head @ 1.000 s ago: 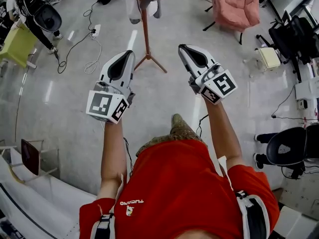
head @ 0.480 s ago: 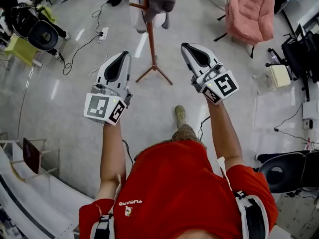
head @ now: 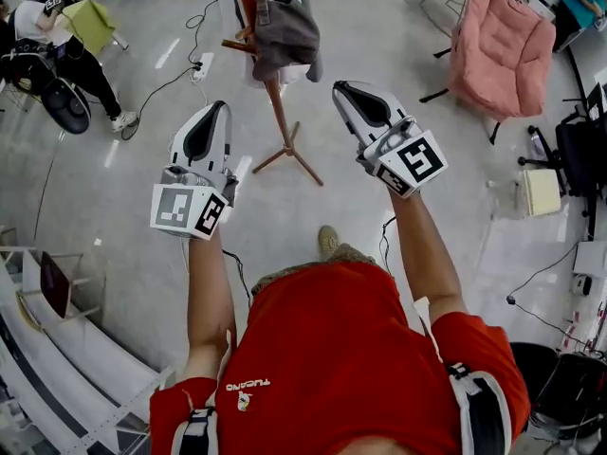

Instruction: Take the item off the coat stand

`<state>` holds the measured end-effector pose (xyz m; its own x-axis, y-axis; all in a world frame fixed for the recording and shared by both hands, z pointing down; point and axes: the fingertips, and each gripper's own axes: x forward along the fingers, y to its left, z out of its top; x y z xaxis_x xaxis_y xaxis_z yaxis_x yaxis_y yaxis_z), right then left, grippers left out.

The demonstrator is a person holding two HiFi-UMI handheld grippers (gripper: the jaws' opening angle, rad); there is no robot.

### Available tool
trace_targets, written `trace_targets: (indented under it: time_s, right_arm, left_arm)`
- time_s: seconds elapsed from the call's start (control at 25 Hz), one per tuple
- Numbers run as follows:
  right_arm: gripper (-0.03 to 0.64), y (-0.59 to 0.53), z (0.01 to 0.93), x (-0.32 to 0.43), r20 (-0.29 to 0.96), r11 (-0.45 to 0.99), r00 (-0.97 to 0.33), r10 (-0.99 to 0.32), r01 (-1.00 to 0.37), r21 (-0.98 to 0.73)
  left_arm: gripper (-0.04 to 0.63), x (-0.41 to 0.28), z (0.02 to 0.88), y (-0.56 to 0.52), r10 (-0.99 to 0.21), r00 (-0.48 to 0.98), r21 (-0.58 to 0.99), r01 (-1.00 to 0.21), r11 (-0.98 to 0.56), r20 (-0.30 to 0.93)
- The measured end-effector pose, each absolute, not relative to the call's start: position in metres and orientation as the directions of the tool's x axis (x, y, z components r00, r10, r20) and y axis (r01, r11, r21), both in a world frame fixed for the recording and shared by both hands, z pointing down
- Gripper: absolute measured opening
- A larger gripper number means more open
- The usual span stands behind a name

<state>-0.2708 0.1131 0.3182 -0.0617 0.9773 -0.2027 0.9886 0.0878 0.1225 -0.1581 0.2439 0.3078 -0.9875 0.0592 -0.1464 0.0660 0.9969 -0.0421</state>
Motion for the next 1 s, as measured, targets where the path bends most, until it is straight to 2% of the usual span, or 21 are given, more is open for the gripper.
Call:
trace_targets:
  time_s: [0.16,0.36,0.48,0.68,1.0]
  right_arm:
    - [0.036,0.127,0.328,-0.309,-0.17,0.025,-0.006,0.985,0.994,0.111]
    - [0.2,0.156,0.347,-0.341,-0.122,-0.022,0.032,0.992,0.996,0.086]
    - [0.266,0.178,0.361,-0.357,-0.089,-0.032,0.037,0.995,0.997,0.066]
    - [0.299,0.217,0.384,-0.374,-0.028,-0.064,0.065,0.997,0.997,0.041]
    - [0.302,0.266,0.396,-0.375,0.007,-0.103,0.103,0.995,0.994,0.03]
  left_arm:
    - [0.009,-0.191,0.312,0.252,0.117,-0.984,-0.039,0.123,0.992,-0.136]
    - [0.009,-0.214,0.322,0.265,0.156,-0.982,-0.039,0.161,0.986,-0.104]
    - [0.009,-0.225,0.328,0.277,0.171,-0.98,-0.038,0.176,0.984,-0.098]
    - [0.009,-0.24,0.34,0.297,0.19,-0.978,-0.026,0.193,0.981,-0.08]
    - [0.009,-0.243,0.341,0.322,0.187,-0.981,-0.024,0.189,0.982,-0.059]
